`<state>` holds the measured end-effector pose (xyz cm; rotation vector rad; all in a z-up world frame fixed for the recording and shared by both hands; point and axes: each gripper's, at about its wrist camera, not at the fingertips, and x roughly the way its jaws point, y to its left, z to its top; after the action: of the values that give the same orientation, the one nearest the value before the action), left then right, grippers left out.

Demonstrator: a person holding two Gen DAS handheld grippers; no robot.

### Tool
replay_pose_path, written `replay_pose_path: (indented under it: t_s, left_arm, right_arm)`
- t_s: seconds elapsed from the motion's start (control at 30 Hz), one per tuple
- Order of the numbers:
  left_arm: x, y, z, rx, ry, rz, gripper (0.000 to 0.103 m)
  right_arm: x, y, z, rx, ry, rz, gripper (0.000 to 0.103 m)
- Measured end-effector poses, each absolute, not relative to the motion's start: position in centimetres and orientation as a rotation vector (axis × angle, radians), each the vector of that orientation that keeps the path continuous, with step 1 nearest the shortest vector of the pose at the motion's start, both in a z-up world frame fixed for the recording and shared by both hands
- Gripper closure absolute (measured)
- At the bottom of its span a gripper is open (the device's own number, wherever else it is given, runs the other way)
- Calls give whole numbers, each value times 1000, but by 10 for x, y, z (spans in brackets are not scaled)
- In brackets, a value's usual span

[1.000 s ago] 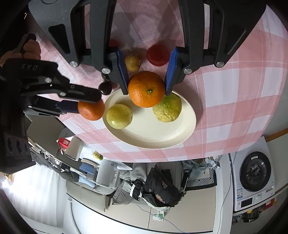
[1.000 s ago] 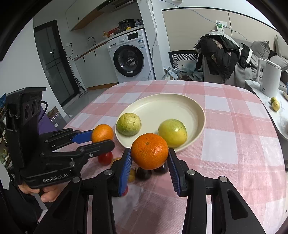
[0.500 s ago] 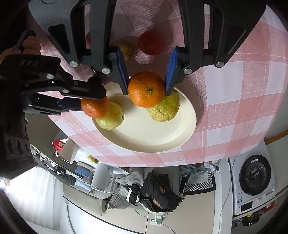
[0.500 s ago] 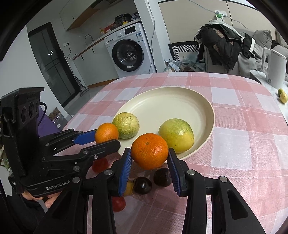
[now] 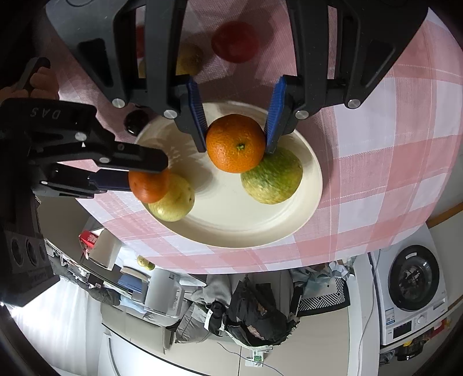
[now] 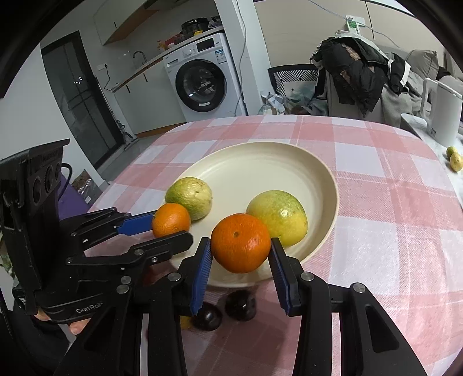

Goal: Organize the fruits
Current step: 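Carry both mandarins onto the cream plate and open both tools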

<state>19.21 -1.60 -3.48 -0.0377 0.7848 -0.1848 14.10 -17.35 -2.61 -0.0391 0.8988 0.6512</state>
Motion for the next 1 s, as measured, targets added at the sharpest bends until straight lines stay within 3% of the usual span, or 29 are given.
replay_pose_path:
  t_s: [0.73,0.9,1.0]
  left_arm:
    - [201,-4,-35,-74,767,-155,67]
    - [188,-5,-26,-53,744,-148,65]
    - [177,-4,-19,-57,730,-136,53]
  right_arm:
    - [160,-172,-34,-65,885,567,62]
    - [153,-182,-25,-85,829,528,52]
    - [146,-190,-20,-84,814,493,41]
